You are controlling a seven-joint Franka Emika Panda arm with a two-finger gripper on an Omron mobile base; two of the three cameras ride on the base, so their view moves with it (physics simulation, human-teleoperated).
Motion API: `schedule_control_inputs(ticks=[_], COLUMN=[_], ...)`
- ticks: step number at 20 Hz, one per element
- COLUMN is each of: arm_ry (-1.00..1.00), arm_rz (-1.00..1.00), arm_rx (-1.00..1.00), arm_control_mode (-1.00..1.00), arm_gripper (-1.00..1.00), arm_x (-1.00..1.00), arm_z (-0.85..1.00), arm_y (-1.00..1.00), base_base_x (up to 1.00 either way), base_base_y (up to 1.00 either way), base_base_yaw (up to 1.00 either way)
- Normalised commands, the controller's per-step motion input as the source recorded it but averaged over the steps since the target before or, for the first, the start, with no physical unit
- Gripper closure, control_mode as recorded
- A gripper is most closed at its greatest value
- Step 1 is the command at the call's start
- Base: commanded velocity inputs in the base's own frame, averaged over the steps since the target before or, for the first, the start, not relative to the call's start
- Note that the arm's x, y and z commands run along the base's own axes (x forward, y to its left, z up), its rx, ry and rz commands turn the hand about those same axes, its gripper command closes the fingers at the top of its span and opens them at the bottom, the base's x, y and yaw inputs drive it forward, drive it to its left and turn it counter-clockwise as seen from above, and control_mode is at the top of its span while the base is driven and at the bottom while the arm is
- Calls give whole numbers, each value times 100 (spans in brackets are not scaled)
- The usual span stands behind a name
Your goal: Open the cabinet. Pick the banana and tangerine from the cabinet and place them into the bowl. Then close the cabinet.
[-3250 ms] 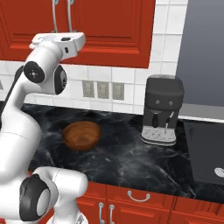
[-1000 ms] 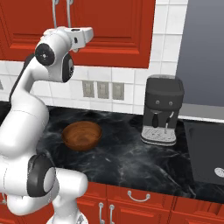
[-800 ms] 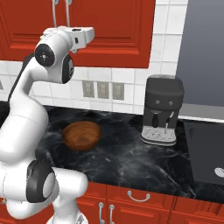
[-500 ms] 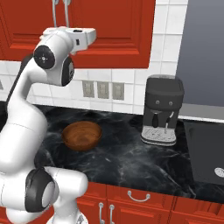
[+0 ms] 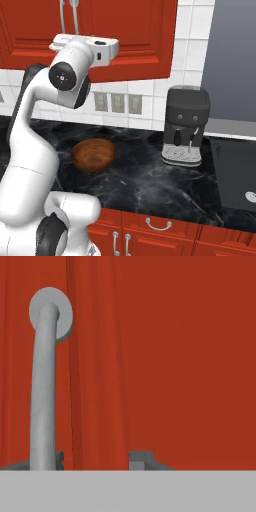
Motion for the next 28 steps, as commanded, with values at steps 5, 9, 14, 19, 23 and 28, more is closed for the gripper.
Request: schedule_control_inputs(ticks=[5,9,14,19,23,28], arm_ry=[0,0,0,0,0,1], arm_rz=[15,23,25,25,24,22], arm_rx=[12,14,9,4,3,2], arm_control_mode=[-100,-100,-100,-100,-100,-100], arm_gripper=[100,100,100,100,100,100], arm_x=[-55,-43,-47,-42,-41,-28], arm_z=[14,15,28,18,19,10], arm_y=[-100,-100,-100,-100,-100,-100], base_base_x=[0,0,0,0,0,0], base_base_y=[0,0,0,0,0,0], base_base_yaw=[0,0,0,0,0,0])
